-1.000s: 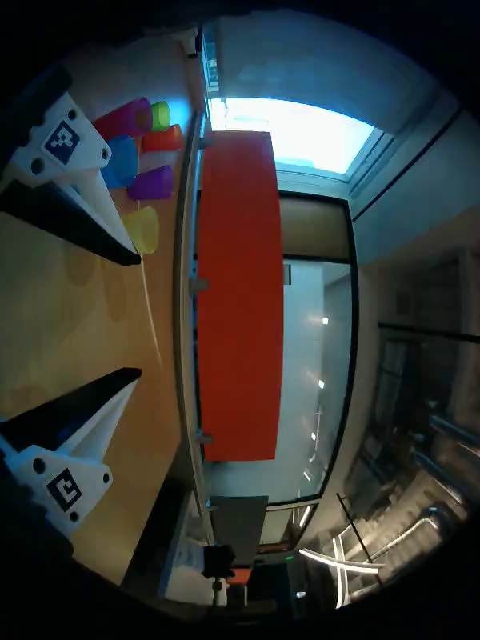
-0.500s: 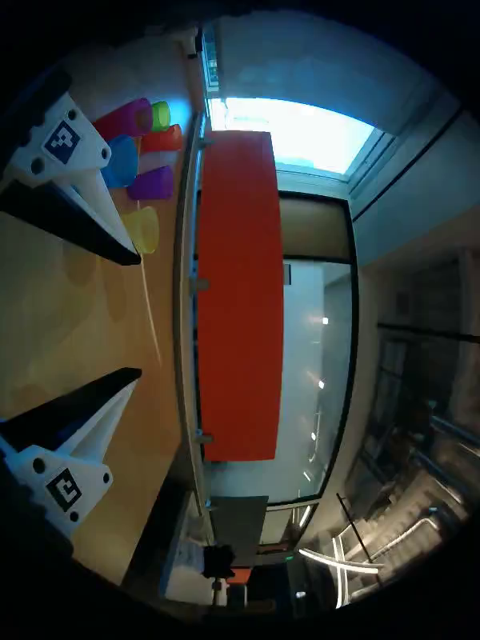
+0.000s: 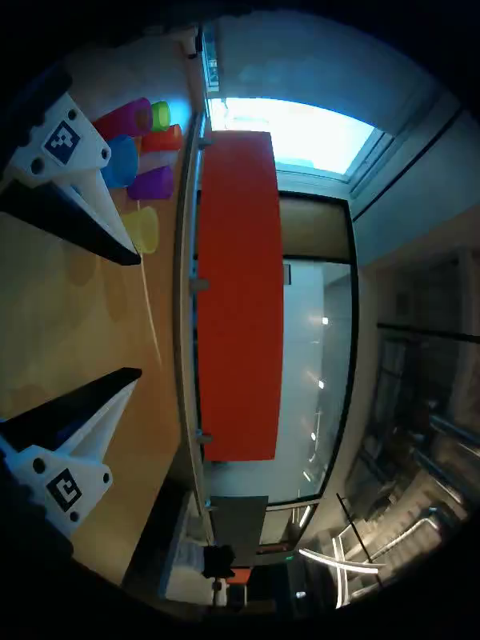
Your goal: Pour water
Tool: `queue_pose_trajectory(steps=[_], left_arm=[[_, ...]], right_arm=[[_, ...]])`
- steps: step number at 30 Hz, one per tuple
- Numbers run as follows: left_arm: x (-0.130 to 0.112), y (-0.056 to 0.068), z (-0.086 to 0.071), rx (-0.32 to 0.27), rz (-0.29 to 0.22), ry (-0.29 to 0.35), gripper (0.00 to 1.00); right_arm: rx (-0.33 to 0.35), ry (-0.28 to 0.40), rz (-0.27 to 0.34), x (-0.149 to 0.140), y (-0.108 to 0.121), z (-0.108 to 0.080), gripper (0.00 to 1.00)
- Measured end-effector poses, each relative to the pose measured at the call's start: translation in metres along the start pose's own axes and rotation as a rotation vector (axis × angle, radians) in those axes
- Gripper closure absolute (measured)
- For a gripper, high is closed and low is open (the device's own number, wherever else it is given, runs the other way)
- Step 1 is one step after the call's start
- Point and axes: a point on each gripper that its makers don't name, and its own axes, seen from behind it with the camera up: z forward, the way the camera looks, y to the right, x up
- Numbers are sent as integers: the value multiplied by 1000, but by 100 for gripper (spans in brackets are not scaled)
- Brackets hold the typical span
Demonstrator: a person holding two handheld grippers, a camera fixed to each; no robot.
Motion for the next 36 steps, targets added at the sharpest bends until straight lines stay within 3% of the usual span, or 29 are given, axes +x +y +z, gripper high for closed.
queue_pose_trajectory(steps=[20,27,36], left_arm=[[0,1,4,-9,13,-16,1],[33,5,10,-33,7,-3,1],[77,8,26,-82,-13,-9,1]], right_arm=[[14,-12,2,1,-3,3,1],[46,-13,7,32,-12,8,1],[72,-21,-30,86,-20,20,1]])
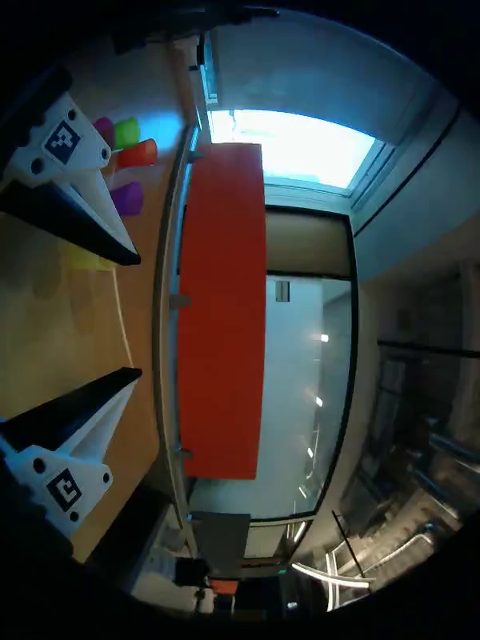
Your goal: Pour water
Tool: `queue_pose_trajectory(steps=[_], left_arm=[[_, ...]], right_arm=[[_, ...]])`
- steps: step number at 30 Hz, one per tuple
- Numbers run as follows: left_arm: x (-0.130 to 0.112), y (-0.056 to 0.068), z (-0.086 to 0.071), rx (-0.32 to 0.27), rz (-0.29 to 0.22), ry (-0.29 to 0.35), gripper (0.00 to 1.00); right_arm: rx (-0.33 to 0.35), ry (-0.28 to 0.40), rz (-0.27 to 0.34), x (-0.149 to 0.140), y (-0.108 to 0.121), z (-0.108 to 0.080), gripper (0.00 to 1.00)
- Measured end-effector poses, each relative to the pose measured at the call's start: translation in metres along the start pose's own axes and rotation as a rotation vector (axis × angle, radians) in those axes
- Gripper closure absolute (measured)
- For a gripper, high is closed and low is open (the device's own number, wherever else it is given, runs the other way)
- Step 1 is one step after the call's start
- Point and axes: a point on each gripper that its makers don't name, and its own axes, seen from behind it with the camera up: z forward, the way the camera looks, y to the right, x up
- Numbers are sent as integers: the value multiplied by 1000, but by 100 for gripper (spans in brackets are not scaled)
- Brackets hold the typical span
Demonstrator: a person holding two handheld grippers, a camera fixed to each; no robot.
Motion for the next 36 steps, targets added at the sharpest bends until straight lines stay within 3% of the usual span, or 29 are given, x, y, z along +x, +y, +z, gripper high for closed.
queue_pose_trajectory(steps=[11,21,28,36], left_arm=[[59,13,18,-82,24,-12,1],[100,26,23,-156,27,-18,1],[105,40,26,-242,26,-32,1],[104,59,31,-373,8,-44,1]], right_arm=[[8,-25,19,59,1,11,1],[65,-50,5,87,-10,16,1],[166,-34,10,89,-25,16,1],[354,-30,49,97,-56,11,1]])
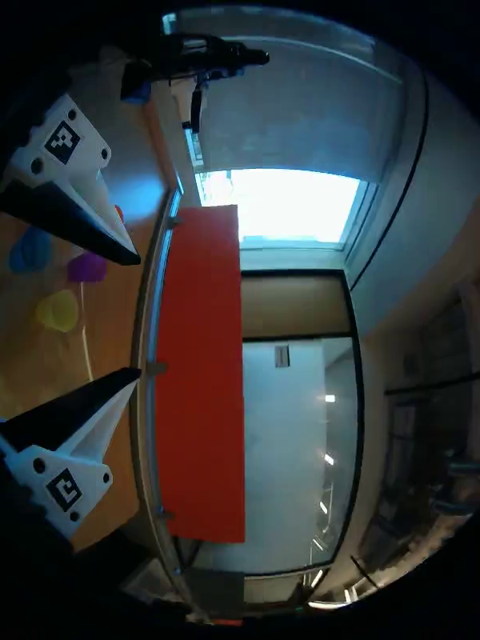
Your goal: Pour water
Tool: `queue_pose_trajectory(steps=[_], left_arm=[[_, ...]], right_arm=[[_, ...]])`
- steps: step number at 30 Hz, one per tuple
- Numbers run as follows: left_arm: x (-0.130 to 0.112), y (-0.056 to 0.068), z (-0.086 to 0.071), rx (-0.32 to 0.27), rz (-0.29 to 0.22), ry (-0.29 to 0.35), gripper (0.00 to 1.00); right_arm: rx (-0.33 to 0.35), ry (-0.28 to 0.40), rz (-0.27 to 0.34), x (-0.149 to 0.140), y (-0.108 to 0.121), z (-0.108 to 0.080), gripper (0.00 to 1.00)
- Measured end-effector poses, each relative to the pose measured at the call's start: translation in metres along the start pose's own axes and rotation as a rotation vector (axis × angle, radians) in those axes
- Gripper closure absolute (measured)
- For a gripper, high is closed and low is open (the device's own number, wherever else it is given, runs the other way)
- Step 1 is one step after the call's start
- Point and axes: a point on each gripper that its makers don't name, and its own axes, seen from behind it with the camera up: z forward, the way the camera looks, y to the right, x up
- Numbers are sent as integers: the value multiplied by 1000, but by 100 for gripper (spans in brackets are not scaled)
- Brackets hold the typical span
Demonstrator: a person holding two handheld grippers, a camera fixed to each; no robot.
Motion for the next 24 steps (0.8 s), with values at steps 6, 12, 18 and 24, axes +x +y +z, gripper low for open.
queue_pose_trajectory(steps=[6,12,18,24], left_arm=[[-3,6,8,-70,-14,-23,1],[-8,12,13,-119,-7,-58,1],[-14,18,17,-160,-4,-80,1],[-30,19,21,-188,22,-131,1]], right_arm=[[145,-14,-46,7,-32,3,1],[244,-14,-59,18,-53,6,1],[291,-74,-91,7,-61,9,1],[336,-147,-132,-17,-65,9,1]])
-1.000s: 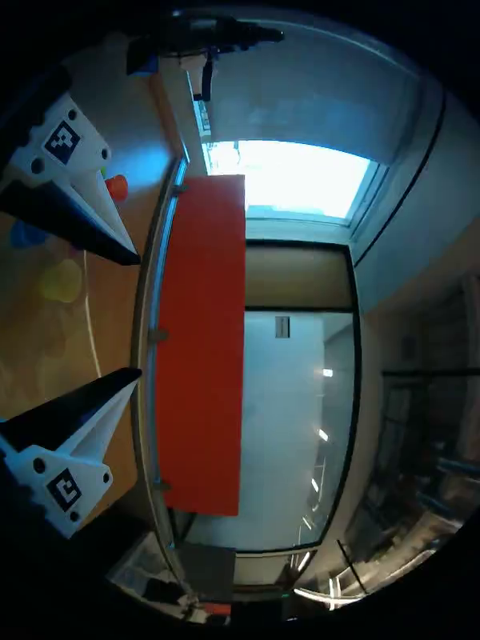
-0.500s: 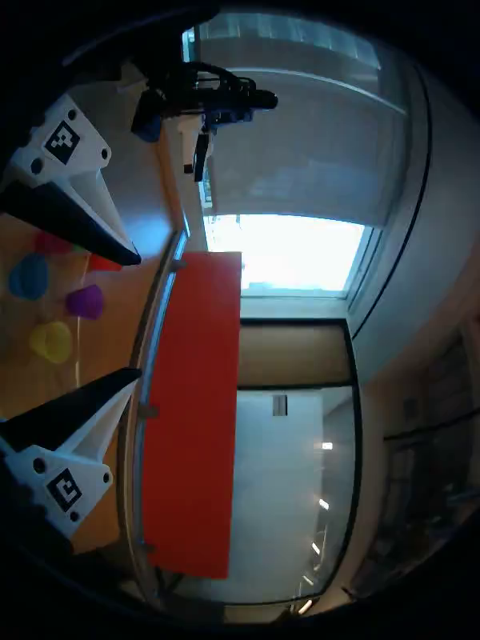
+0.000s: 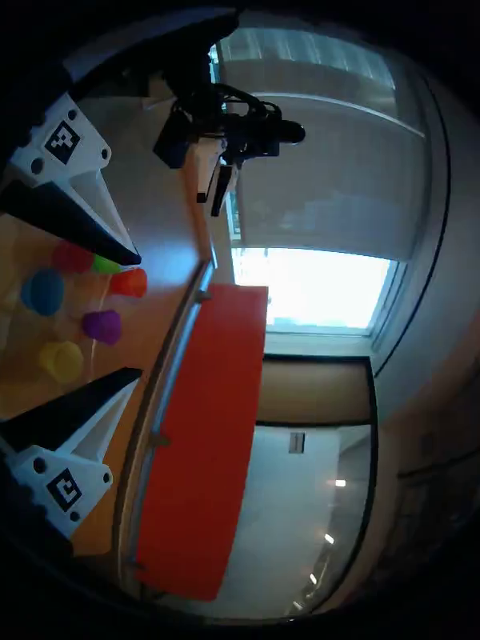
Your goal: Pour water
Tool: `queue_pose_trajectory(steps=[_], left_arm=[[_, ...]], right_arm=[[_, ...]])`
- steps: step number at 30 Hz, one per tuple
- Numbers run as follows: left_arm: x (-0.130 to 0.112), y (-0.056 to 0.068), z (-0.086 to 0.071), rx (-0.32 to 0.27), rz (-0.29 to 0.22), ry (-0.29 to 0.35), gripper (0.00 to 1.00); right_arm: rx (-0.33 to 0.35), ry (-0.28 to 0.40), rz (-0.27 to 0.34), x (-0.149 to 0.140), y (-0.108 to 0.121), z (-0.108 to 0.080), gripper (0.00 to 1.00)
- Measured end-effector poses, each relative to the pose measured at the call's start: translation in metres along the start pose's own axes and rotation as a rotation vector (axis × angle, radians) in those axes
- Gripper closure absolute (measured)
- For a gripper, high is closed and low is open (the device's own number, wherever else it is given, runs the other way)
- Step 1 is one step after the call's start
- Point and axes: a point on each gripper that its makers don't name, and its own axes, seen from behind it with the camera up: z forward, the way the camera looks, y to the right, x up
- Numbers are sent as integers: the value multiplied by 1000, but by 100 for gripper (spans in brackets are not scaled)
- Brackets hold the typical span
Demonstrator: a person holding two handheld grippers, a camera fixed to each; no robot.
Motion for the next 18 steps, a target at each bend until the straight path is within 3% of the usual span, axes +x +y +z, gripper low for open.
queue_pose_trajectory(steps=[5,11,18], left_arm=[[-14,1,6,-21,29,-42,1],[-35,6,14,-68,29,-95,1],[-60,9,26,-105,30,-138,1]], right_arm=[[31,-70,-36,-25,-4,3,1],[72,-133,-81,-49,-13,9,0],[102,-190,-87,-81,-20,18,0]])
